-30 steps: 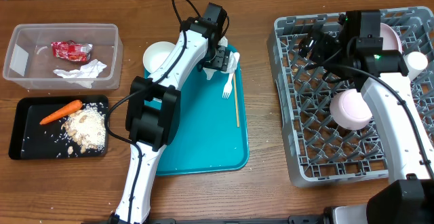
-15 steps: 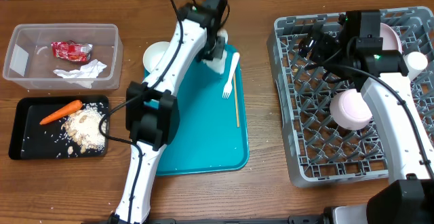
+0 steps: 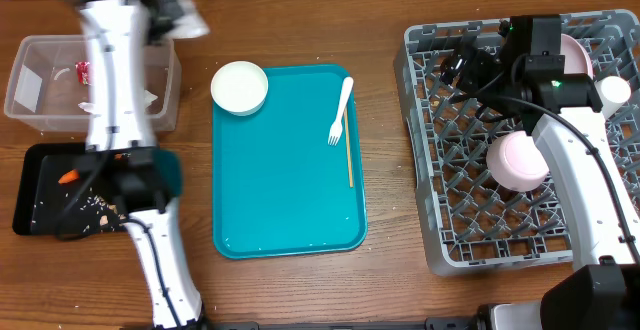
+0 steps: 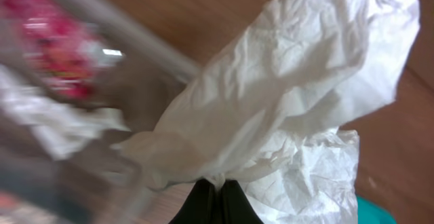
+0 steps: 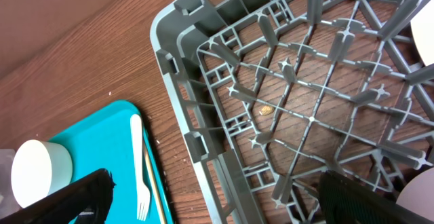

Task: Sort waste into correct bins and load items into the dishwasher rack
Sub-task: 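Carry the tissue left and release it into the clear bin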

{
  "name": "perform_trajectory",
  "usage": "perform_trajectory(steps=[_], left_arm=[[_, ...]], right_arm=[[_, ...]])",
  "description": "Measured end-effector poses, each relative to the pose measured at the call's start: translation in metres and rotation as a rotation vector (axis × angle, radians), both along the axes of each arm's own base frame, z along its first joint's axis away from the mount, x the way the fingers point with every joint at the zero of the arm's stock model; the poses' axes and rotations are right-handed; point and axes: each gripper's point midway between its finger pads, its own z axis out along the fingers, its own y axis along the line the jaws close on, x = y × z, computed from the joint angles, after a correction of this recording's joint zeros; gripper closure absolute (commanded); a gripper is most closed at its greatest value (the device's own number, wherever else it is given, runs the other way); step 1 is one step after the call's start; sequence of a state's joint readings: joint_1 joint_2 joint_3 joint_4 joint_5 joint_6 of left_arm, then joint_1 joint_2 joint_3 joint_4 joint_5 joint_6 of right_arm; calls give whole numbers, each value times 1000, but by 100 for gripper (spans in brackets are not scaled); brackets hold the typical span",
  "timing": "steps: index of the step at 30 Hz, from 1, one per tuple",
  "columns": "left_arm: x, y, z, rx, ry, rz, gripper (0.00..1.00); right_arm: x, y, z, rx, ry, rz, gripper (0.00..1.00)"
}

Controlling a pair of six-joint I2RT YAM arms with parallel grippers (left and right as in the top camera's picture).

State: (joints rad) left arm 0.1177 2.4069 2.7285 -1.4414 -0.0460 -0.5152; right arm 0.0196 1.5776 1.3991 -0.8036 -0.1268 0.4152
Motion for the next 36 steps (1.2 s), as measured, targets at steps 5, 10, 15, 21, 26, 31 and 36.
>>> perform_trajectory(steps=[5,10,15,21,26,31,36], left_arm=[[-25,91,-9,-43,24,214,22],[-47,130,-23,-84,68,311,0],[-56,130,-27,-130,96,309,0],[-51,121,-27,-139,89,281,0],[-45,124,-25,-132,64,277,0],[-50,139,-24,-129,55,306,0],[-64,167,-24,-131,56,368,0]], right_arm=[[0,0,0,0,0,0,0],[0,0,0,0,0,0,0],[0,0,0,0,-1,0,0],[0,0,0,0,0,0,0],[0,0,0,0,0,0,0],[0,0,0,0,0,0,0],[6,1,5,4,-31,-1,0]])
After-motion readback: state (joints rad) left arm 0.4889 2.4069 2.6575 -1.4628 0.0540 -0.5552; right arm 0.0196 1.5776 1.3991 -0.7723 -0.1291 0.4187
